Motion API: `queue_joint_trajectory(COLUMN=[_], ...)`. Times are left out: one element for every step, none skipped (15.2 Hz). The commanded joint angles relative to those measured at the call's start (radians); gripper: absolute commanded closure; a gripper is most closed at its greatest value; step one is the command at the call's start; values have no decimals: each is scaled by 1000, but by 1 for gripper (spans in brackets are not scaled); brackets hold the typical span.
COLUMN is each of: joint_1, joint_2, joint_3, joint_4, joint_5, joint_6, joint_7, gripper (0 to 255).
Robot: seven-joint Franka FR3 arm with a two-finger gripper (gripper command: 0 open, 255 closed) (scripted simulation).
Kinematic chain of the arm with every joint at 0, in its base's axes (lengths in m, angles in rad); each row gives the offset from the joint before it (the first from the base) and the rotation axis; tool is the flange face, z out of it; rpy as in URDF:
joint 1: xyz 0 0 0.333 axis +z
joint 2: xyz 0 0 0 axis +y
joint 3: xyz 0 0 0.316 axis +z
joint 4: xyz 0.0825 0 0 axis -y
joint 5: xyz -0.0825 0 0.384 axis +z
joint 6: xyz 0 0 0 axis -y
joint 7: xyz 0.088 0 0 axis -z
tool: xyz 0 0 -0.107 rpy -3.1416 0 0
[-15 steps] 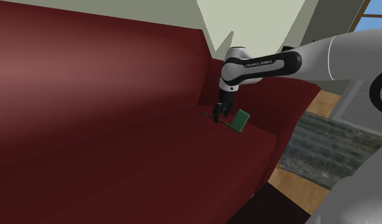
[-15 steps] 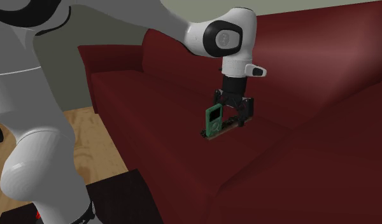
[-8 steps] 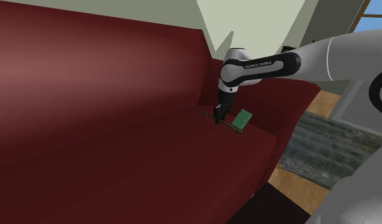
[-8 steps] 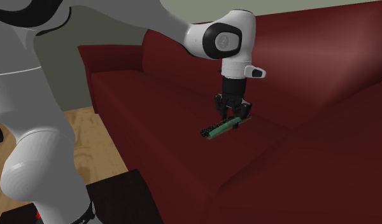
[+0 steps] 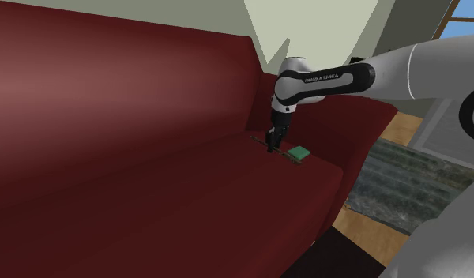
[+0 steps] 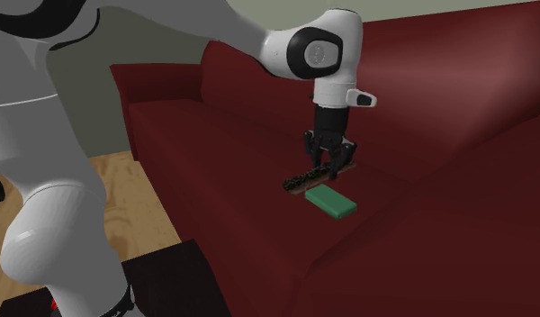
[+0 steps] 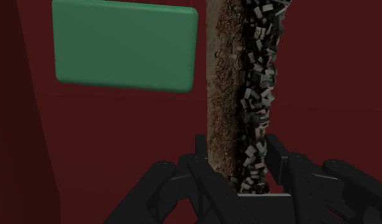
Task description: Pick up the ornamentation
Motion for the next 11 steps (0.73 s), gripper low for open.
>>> queue_joint_trajectory(joint_1=[-1, -1, -1, -1, -1, -1, -1, -1, -1, -1, -1], joint_2=[-5, -7, -9, -11, -13, -14, -16, -17, -18, -18, -19], joint_3=[-1, -1, -1, -1, -1, -1, -1, 0, 0, 0, 0], joint_4=[18, 29, 41, 52, 64, 75, 87, 100, 112, 125, 138], joint_5=[-1, -1, -1, -1, -2, -2, -2, -2, -2, -2, -2], joint_6=[-25, -38, -51, -65, -78, -91, -104, -118, -131, -144, -158], joint_7=[-1, -1, -1, -1, -1, 0, 0, 0, 0, 0, 0], gripper=[255, 255, 255, 255, 255, 255, 255, 255, 255, 255, 255])
